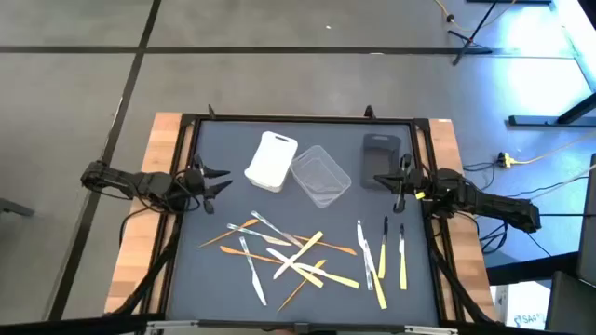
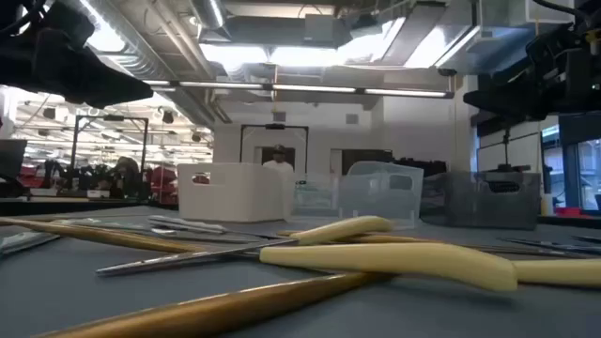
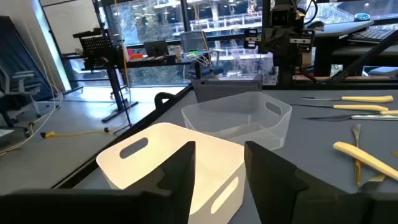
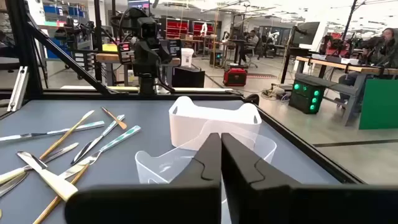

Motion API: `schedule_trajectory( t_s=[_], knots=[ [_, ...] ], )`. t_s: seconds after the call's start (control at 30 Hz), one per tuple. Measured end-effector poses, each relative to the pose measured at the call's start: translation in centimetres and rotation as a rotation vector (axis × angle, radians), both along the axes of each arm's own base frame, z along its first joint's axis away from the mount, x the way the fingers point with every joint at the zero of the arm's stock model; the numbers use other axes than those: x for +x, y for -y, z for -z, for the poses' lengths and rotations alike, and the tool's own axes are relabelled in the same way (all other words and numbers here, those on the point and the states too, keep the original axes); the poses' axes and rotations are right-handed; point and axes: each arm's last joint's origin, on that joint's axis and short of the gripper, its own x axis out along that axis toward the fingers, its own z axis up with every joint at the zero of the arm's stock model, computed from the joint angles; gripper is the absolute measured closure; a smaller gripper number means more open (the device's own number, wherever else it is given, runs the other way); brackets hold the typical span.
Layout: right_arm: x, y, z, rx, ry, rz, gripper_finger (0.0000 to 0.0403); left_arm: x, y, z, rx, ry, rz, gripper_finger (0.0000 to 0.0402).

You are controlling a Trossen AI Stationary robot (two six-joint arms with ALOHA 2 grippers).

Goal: Sort silverware by color (type)

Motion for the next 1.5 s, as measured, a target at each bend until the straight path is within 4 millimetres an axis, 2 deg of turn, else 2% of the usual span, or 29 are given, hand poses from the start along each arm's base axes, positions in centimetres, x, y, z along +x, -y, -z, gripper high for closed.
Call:
schedule_trajectory(
  t_s=[1.27,1.5],
  knots=[
    [0.0,0.0,0.0,0.0,0.001,0.0,0.0403,0.0,0.0,0.0,0.0,0.0,0.0,0.0269],
    [-0.03,0.13,-0.2,-0.003,0.023,0.047,0.0403,0.0,0.0,0.0,0.002,-0.001,0.0,0.0269]
  ],
)
